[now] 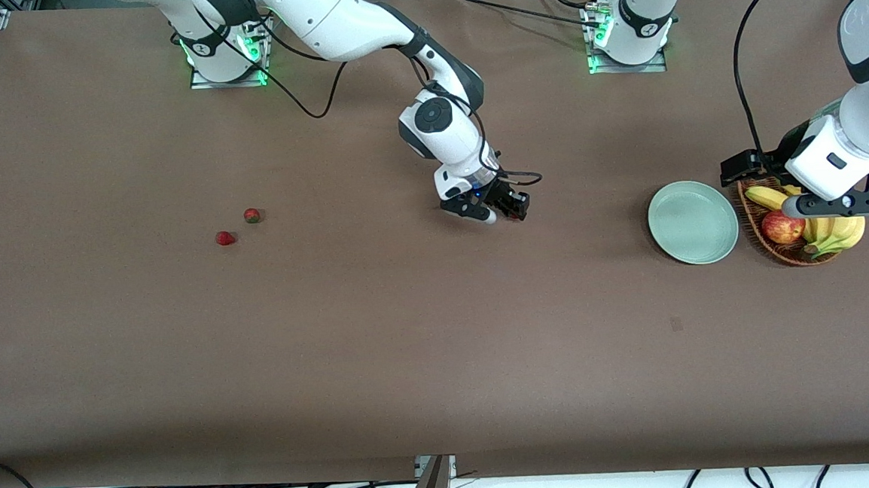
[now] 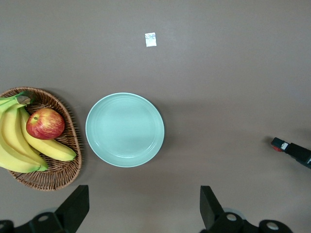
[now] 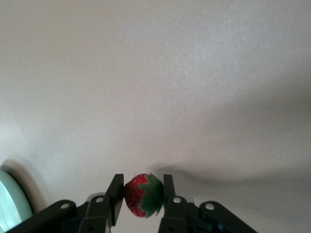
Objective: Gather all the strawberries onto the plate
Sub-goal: 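Carry the strawberry with the right gripper to the table middle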
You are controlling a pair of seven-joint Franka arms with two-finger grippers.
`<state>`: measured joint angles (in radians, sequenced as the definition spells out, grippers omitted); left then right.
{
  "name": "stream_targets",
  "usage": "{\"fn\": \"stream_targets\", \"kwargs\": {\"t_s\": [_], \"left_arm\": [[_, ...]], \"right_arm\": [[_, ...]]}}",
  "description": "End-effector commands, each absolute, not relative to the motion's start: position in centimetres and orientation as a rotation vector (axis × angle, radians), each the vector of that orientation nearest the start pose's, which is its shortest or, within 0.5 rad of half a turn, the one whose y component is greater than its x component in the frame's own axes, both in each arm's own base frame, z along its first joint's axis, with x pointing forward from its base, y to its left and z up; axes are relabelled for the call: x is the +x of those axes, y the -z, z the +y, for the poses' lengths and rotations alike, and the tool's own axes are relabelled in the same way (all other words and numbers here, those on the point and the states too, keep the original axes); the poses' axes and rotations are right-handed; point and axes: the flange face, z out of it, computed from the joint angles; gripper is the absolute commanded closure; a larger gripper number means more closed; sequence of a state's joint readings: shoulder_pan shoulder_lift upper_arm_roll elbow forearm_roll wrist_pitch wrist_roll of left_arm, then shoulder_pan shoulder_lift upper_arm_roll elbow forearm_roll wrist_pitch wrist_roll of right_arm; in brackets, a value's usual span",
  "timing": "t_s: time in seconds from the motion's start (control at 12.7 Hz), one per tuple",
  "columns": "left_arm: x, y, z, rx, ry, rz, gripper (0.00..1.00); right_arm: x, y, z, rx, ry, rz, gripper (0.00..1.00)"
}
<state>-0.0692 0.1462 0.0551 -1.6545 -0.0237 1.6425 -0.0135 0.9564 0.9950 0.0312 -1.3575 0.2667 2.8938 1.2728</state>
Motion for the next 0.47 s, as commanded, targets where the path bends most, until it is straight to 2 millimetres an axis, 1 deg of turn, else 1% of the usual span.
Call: {"fn": "stream_targets", "kwargs": {"t_s": [0.0,0.08,0.16,0.31,0.39], "left_arm": [[59.1,-48.7,-1.1,-3.16,-0.255,-0.027,0.0],[58.9,-48.2,-1.1,-3.159,-0.262,-0.028,0.0],[58.6,-47.3,-1.1,-3.159,-0.267,-0.024,0.0],[58.2,-45.4,-1.1,-3.16,-0.246,-0.02,0.0],[57.9,-44.8,-1.2,-3.161,-0.234,-0.021,0.0]], "right_arm": [[44.4,-18.1,63.9,-2.448,0.154,0.721,0.31],[45.1,-19.3,63.6,-2.447,0.172,0.713,0.22],[45.8,-20.3,63.1,-2.493,0.162,0.714,0.18],[48.5,-24.7,60.7,-2.652,0.155,0.673,0.16],[49.6,-26.7,59.0,-2.743,0.112,0.603,0.16]]}}
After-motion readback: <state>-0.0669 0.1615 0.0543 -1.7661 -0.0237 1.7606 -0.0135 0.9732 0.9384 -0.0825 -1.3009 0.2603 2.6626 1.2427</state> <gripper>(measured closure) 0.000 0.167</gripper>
